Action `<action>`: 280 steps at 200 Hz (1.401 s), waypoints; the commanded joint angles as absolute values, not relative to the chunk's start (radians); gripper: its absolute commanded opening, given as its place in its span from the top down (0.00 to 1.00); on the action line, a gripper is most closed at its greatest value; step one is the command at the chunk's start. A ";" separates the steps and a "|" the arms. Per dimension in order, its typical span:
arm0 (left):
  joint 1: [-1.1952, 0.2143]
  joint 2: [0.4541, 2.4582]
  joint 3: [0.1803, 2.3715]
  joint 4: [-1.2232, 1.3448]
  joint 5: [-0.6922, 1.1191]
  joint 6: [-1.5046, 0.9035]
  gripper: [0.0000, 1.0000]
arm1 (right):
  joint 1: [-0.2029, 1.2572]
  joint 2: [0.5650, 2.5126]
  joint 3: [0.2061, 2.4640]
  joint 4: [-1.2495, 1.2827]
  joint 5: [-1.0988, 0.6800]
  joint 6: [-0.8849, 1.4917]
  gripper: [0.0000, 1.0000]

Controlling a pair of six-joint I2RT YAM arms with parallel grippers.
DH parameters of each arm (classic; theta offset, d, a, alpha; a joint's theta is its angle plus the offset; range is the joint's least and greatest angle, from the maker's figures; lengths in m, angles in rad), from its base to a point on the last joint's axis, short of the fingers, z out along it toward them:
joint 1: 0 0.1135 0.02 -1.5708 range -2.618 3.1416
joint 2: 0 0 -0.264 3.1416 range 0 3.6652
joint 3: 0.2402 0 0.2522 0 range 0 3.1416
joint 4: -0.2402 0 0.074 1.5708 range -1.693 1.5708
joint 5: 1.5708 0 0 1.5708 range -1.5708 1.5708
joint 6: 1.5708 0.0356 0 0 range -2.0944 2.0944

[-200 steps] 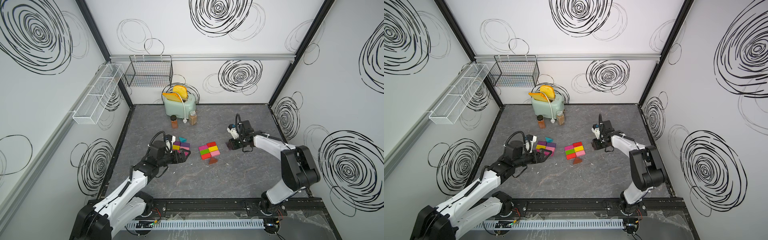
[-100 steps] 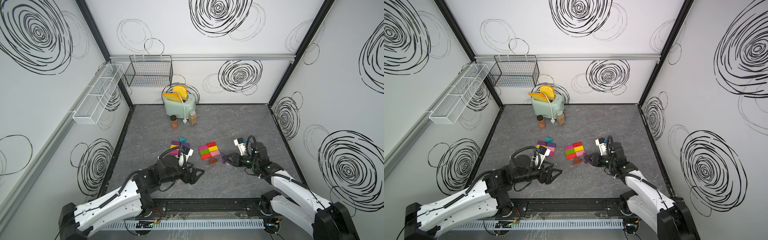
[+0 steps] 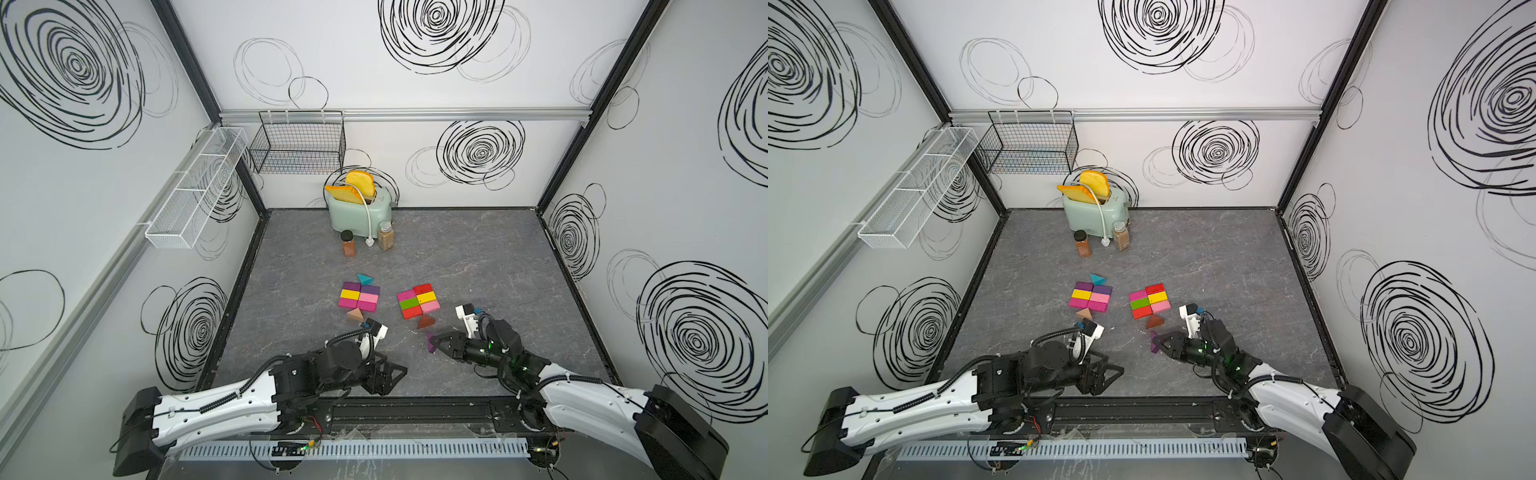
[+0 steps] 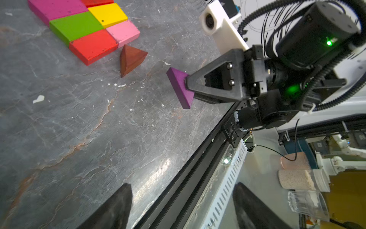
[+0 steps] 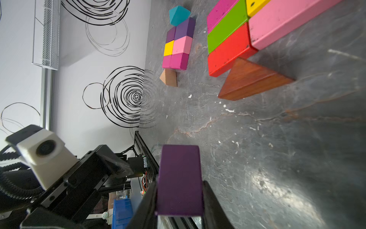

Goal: Assemble a piece of candy with building blocks
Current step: Place the building block at the center of the board.

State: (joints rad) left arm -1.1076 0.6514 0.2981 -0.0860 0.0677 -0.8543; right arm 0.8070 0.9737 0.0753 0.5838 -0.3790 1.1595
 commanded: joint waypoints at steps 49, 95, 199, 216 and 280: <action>-0.923 0.715 0.197 0.231 0.342 -1.091 0.13 | 0.913 1.305 0.082 0.992 -0.303 1.266 0.81; -0.928 0.833 0.285 0.093 0.262 -0.977 0.14 | 0.946 1.561 0.104 1.277 -0.295 1.347 0.82; -1.033 1.049 0.342 0.072 0.067 -0.829 0.21 | 1.035 1.877 0.126 1.565 -0.203 1.551 0.75; -1.025 1.080 0.328 0.133 0.087 -0.830 0.24 | 1.043 1.890 0.132 1.554 -0.200 1.553 0.72; -1.028 1.192 0.334 0.204 0.100 -0.811 0.37 | 1.051 1.907 0.128 1.549 -0.183 1.563 0.65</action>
State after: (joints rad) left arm -1.0294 1.1683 0.3237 0.1314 0.1070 -0.8265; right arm 1.0405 1.8938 0.1276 1.5013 -0.2234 1.4078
